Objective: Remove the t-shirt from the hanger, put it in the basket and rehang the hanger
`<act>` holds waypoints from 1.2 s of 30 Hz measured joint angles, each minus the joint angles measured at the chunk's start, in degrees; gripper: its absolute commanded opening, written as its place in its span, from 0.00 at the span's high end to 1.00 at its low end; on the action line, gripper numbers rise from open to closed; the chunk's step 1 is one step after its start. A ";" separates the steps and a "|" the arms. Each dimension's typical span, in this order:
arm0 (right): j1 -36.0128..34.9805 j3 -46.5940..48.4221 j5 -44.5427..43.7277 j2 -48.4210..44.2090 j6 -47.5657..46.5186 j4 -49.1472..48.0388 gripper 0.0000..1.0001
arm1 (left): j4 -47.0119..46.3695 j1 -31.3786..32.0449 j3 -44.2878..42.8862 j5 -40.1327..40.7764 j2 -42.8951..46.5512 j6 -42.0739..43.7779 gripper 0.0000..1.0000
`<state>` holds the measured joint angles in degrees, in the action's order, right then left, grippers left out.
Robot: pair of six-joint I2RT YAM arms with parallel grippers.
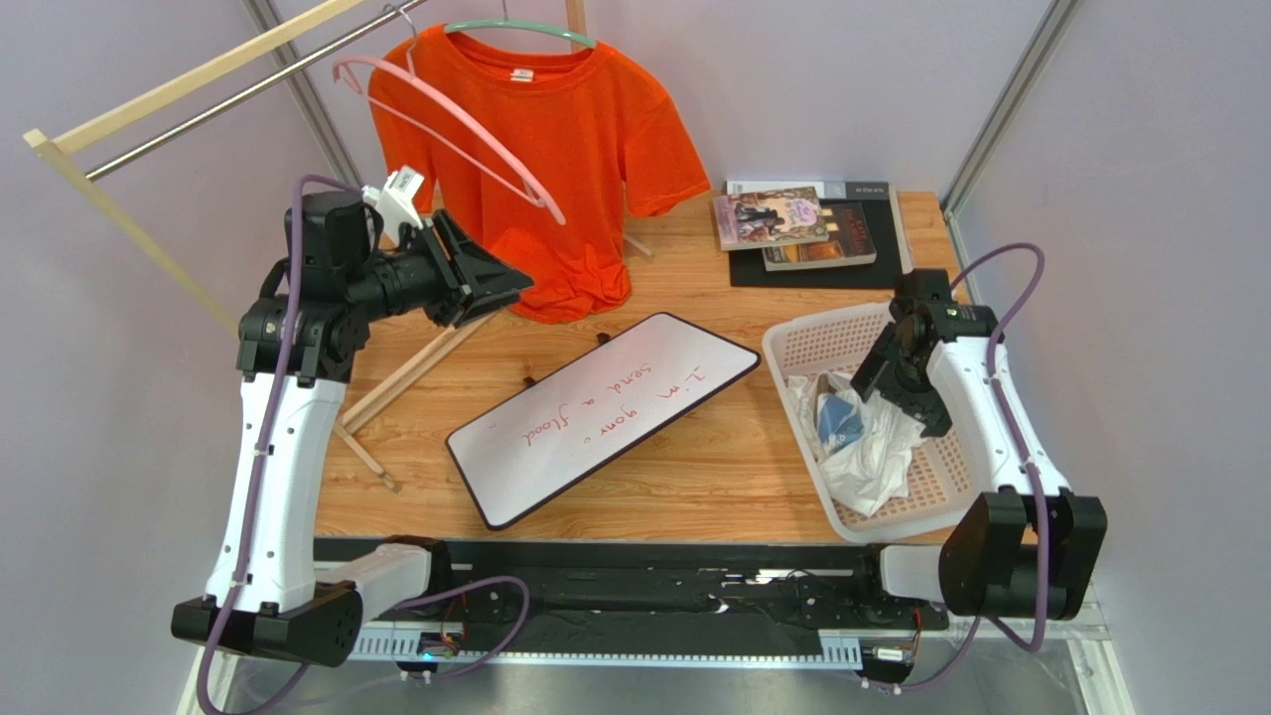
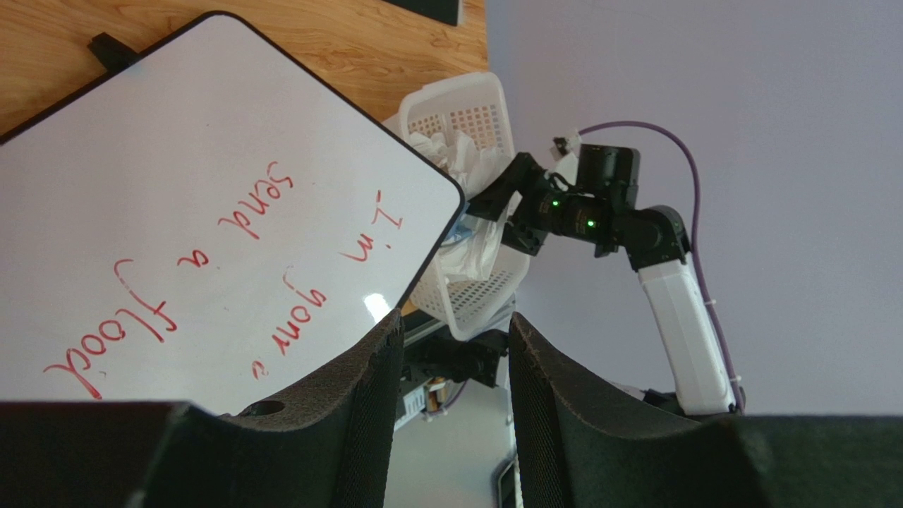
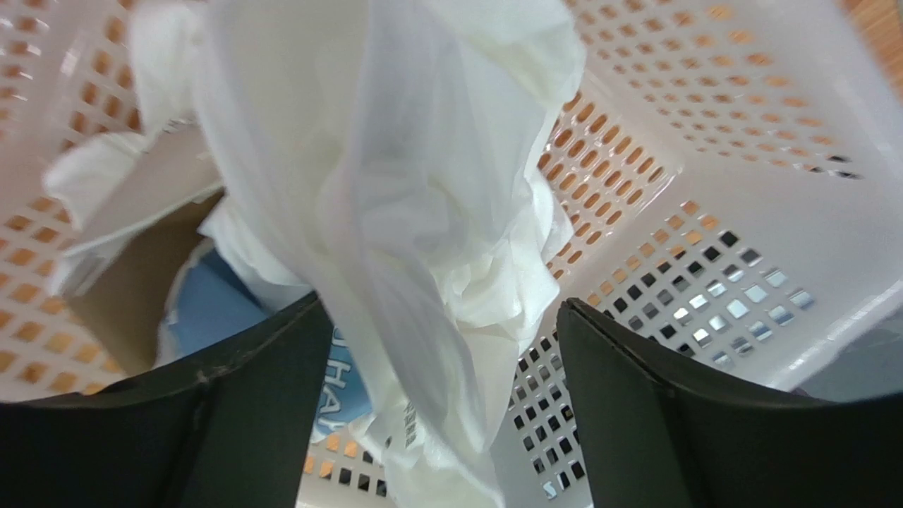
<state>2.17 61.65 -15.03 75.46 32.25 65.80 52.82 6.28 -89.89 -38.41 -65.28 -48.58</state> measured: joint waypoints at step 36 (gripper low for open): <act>-19.67 50.45 39.58 32.54 -16.65 -71.47 0.00 | 1.20 -0.11 8.87 -0.33 7.93 -0.90 0.53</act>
<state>-17.50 112.09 24.56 108.01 15.59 -5.67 54.02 6.17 -81.01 -38.74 -57.34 -49.47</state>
